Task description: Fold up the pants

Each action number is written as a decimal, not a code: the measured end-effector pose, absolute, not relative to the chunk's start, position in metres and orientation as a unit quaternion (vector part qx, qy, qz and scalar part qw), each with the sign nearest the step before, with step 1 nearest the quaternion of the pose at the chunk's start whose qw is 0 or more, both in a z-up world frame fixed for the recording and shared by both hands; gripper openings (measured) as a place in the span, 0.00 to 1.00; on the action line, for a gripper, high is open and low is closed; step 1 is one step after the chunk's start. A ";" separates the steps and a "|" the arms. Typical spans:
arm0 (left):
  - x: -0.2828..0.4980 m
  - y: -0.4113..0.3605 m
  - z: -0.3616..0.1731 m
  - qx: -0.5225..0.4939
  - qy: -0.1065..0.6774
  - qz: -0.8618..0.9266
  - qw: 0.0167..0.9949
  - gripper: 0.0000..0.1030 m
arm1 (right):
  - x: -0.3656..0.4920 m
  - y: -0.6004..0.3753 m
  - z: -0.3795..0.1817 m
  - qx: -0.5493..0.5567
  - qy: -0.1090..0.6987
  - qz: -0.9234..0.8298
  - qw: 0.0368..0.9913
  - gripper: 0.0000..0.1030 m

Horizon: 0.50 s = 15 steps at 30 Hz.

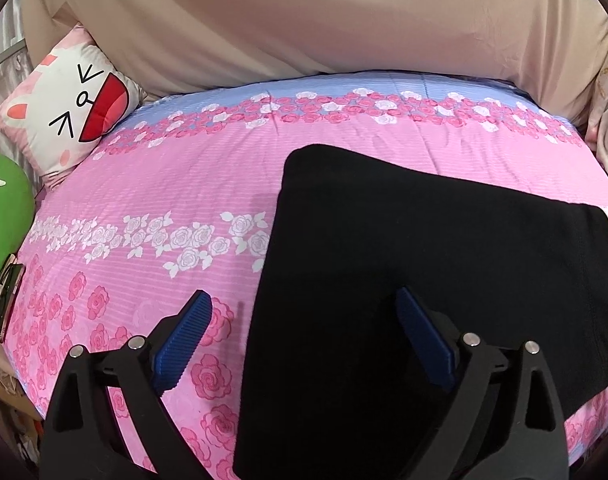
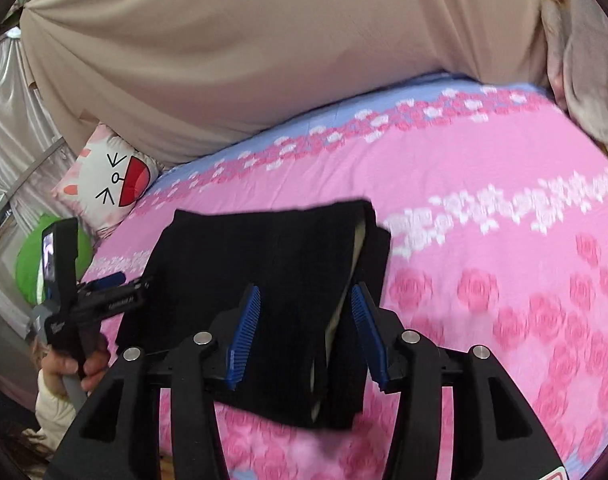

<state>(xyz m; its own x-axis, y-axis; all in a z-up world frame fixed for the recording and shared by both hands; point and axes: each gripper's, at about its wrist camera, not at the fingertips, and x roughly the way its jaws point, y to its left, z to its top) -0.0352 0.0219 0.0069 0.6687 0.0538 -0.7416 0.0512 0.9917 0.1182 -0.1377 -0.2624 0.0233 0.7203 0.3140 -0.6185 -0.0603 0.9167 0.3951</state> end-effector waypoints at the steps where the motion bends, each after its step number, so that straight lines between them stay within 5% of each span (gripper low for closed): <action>1: -0.037 0.020 0.007 0.067 0.407 -0.003 0.911 0.90 | -0.143 -0.264 0.018 0.186 0.365 0.107 0.906 0.46; 15: -0.060 -0.012 0.002 0.096 0.409 -0.031 0.907 0.91 | -0.159 -0.260 -0.009 0.211 0.372 0.136 0.894 0.44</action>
<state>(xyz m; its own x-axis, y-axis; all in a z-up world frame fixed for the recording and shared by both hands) -0.0600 -0.0115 0.0023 0.6640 0.0219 -0.7474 0.1343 0.9798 0.1480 -0.1586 -0.2601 -0.0093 0.6857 0.3999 -0.6082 -0.0857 0.8741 0.4781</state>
